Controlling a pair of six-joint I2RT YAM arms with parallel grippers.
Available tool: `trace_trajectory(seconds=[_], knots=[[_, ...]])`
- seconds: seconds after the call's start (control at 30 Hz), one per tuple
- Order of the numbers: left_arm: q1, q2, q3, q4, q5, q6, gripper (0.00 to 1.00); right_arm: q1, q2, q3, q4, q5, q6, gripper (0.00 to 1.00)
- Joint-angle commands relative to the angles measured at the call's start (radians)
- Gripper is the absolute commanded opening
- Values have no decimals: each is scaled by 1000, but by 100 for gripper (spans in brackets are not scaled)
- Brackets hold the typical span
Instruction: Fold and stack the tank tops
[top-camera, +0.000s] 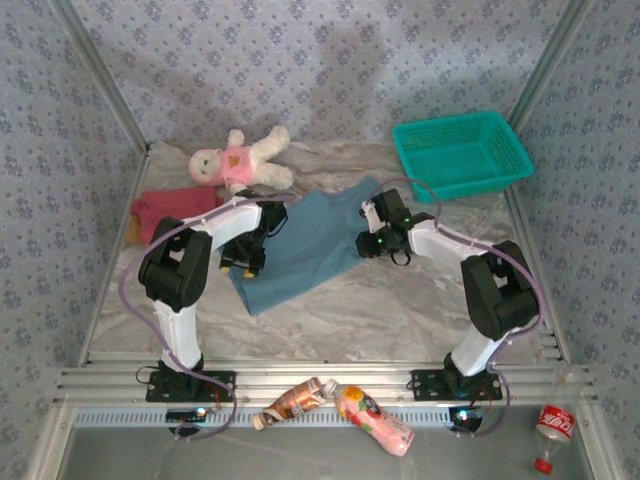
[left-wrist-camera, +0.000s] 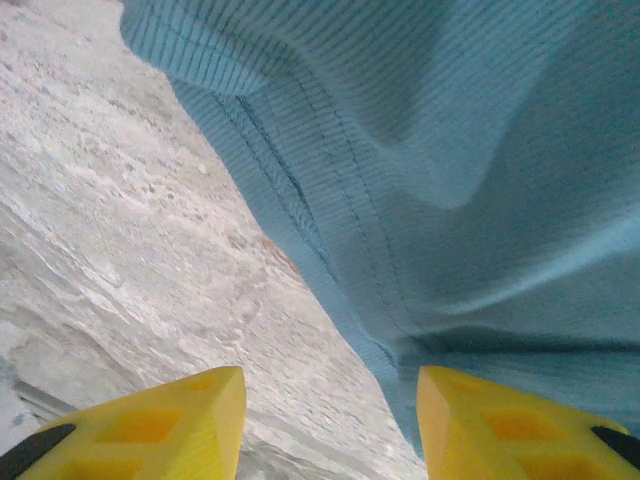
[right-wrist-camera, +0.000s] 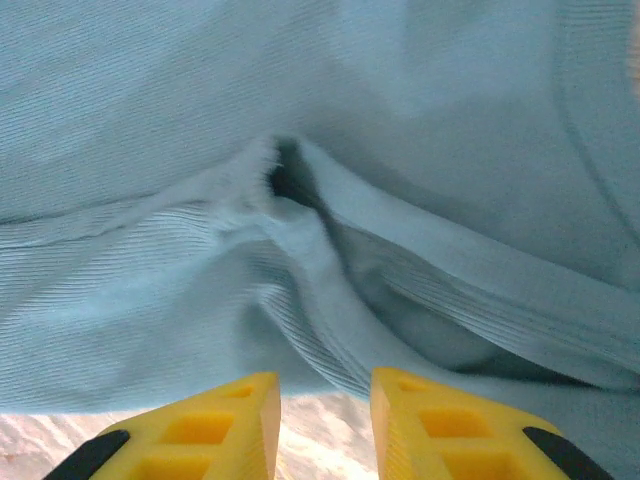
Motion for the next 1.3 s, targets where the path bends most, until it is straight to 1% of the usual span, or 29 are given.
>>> trace_trajectory(seconds=[0.0, 0.13, 0.2, 0.3, 0.37, 0.43, 0.6, 0.73, 0.83, 0.9, 0.97, 1.07, 1.13, 1.2, 1.27], knots=[[-34, -88, -1, 15, 86, -65, 50, 11, 77, 56, 55, -38, 25, 31], [-93, -117, -90, 189, 241, -105, 49, 20, 163, 100, 74, -55, 44, 31], [-116, -82, -108, 193, 256, -108, 48, 25, 187, 108, 56, -49, 43, 31], [-137, -61, -157, 196, 246, -108, 47, 27, 182, 83, 25, -35, 43, 31], [-137, -76, -205, 236, 287, -128, 46, 25, 168, 48, 2, -31, 50, 31], [-145, -88, -243, 261, 317, -152, 46, 27, 140, -2, -17, -22, 66, 30], [-191, -92, -299, 255, 361, -158, 46, 32, 45, -123, -85, 1, 115, 30], [-251, -114, -325, 242, 416, -177, 47, 40, -50, -212, -175, 30, 185, 30], [-286, -153, -330, 231, 456, -208, 48, 44, -127, -263, -233, 32, 231, 30], [-290, -183, -324, 220, 485, -214, 49, 46, -178, -260, -271, 32, 235, 30], [-271, -213, -295, 187, 470, -194, 49, 45, -221, -223, -320, 30, 215, 30], [-187, -246, -229, 146, 426, -139, 50, 30, -229, -113, -302, 13, 156, 34], [-111, -258, -203, 152, 402, -100, 51, 18, -187, -17, -260, -8, 95, 38], [-26, -256, -195, 191, 389, -69, 51, 13, -123, 69, -236, -22, 26, 42], [48, -248, -186, 229, 388, -41, 50, 7, -56, 133, -206, -28, -8, 45]])
